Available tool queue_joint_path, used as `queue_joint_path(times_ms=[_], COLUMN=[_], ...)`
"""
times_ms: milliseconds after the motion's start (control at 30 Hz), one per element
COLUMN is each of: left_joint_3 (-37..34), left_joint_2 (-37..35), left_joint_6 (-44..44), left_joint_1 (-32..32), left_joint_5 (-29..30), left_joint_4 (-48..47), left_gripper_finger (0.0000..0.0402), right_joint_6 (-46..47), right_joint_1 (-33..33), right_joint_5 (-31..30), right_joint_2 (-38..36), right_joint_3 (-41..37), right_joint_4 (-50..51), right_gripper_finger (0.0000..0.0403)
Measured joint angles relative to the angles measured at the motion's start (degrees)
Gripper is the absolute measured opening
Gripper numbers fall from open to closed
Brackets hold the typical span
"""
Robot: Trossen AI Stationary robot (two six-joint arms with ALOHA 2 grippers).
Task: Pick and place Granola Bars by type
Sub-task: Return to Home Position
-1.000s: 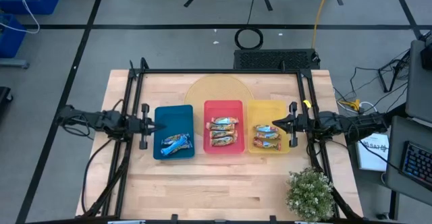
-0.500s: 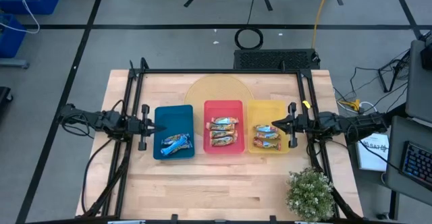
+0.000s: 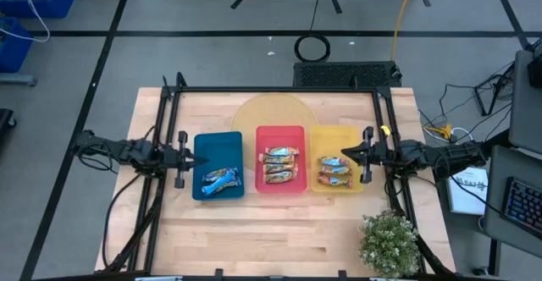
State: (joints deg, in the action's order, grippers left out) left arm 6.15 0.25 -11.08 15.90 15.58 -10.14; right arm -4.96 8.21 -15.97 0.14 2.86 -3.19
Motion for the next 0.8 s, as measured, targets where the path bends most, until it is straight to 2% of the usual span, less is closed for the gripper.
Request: queue_joint_path(times_ms=[167, 467, 800], left_joint_3=[0.0, 0.0, 0.0], left_joint_2=[0.1, 0.1, 0.1], left_joint_6=[1.3, 1.1, 1.1], left_joint_1=[0.0, 0.0, 0.0], left_joint_5=[0.5, 0.5, 0.5], left_joint_4=[-1.5, -1.3, -1.2], left_gripper_finger=[0.002, 0.0004, 0.0051], right_joint_6=[-0.2, -0.3, -0.3], right_joint_1=[0.0, 0.0, 0.0], right_joint_5=[-0.6, -0.6, -0.5], right_joint_2=[0.0, 0.0, 0.0], right_joint_3=[0.0, -0.1, -0.1], right_joint_4=[-1.9, -2.0, -2.2], right_gripper_finger=[0.0, 0.0, 0.0])
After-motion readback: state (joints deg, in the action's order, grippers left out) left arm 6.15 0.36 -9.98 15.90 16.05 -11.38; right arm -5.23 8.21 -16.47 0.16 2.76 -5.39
